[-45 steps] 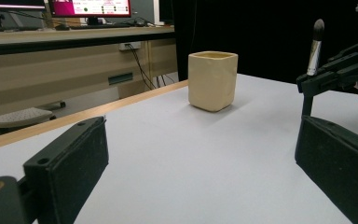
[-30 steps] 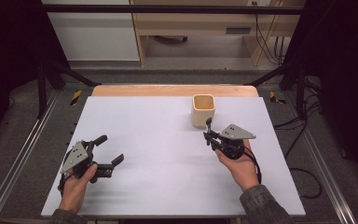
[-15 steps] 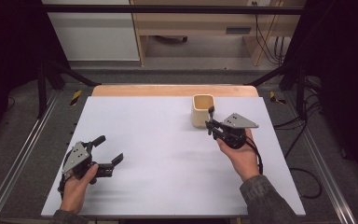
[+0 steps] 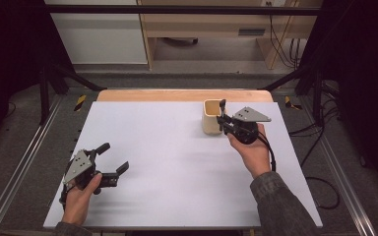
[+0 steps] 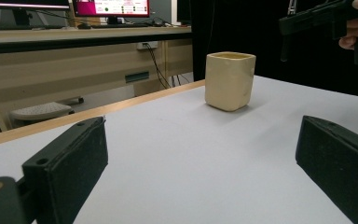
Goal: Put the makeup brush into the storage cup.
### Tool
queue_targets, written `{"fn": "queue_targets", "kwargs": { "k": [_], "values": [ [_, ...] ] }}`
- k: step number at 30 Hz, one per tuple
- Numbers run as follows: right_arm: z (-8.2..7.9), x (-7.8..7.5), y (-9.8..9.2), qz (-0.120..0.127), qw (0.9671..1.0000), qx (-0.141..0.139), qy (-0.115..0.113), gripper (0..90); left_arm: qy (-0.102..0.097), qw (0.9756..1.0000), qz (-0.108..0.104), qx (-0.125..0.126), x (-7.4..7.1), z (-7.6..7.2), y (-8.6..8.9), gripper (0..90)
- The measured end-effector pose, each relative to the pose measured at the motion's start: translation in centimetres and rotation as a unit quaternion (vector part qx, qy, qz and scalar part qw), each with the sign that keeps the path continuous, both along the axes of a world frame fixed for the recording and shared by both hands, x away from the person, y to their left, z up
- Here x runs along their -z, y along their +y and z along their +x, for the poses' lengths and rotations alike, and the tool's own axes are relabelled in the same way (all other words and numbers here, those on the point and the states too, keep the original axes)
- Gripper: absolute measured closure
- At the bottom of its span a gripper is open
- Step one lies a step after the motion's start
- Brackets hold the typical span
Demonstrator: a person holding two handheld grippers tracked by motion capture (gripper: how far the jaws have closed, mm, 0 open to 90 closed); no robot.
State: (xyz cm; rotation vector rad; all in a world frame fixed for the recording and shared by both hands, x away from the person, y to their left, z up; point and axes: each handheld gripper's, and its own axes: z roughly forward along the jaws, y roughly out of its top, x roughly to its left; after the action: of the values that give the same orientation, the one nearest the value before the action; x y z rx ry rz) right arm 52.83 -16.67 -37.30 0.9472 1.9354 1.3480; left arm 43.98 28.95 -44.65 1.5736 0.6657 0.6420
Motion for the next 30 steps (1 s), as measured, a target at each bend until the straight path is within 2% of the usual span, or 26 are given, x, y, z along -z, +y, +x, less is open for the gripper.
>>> {"fn": "queue_targets", "kwargs": {
  "k": [9, 21, 30],
  "values": [
    [1.1, -0.6, -0.2, 0.012, 0.9998, 0.014, -0.006, 79.0, 0.0, 1.0, -0.005, -0.002, 0.0, 0.0, 0.1, 2.0],
    [2.8, -1.3, -1.0, 0.015, 0.9993, 0.026, -0.022, 79.0, 0.001, 1.0, -0.002, 0.003, 0.0, 0.1, 0.0, 2.0],
    [4.0, -1.2, -0.8, 0.016, 0.9988, 0.039, -0.025, 79.0, 0.001, 1.0, -0.004, 0.004, 0.0, 0.1, -0.1, 2.0]
  ]
}}
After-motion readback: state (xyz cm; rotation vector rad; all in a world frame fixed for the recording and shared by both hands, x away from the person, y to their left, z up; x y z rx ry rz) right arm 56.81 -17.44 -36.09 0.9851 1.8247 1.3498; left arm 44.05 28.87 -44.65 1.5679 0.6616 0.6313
